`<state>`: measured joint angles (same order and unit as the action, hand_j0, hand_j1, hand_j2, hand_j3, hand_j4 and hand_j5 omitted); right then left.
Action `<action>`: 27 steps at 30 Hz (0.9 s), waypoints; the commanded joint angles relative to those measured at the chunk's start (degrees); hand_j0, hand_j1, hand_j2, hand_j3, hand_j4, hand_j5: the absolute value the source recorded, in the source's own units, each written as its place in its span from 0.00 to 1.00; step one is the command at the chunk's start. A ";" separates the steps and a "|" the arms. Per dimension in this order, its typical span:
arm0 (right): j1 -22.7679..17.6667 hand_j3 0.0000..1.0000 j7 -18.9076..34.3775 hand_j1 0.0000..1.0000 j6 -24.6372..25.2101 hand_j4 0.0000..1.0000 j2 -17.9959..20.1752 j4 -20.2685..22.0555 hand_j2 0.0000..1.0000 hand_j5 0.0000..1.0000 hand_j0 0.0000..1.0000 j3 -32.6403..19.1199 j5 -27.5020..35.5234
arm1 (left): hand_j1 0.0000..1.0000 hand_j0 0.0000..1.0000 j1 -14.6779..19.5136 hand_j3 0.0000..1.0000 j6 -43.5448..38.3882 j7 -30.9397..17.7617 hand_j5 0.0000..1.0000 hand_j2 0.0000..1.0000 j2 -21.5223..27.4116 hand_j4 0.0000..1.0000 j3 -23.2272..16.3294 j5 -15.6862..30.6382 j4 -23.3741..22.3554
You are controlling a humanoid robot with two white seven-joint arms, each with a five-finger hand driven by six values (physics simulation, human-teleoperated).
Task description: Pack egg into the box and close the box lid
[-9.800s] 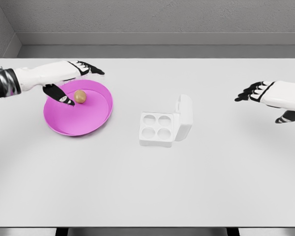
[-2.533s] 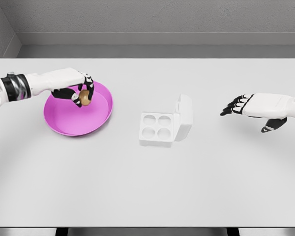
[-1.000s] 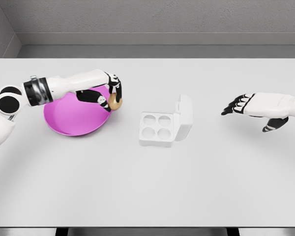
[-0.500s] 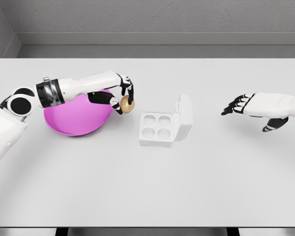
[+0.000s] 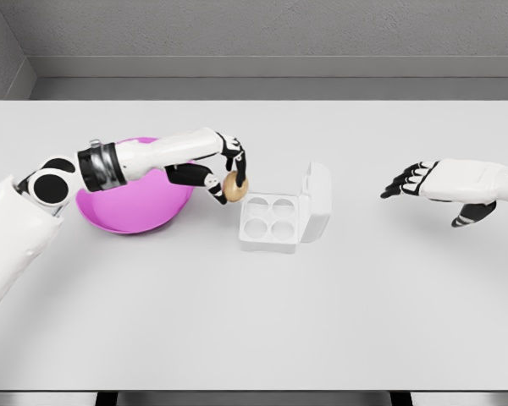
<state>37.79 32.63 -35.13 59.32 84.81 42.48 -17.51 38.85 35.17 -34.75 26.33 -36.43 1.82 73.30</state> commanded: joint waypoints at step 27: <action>0.00 1.00 -0.02 1.00 0.13 1.00 0.10 0.01 1.00 1.00 1.00 -0.03 0.28 | 0.29 0.29 -2.20 0.29 -0.17 0.12 0.29 0.29 -6.91 0.29 0.04 -1.90 -2.72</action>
<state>37.79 32.63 -35.13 59.34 84.81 42.48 -17.51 36.65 35.15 -34.65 19.79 -36.42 -0.17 71.33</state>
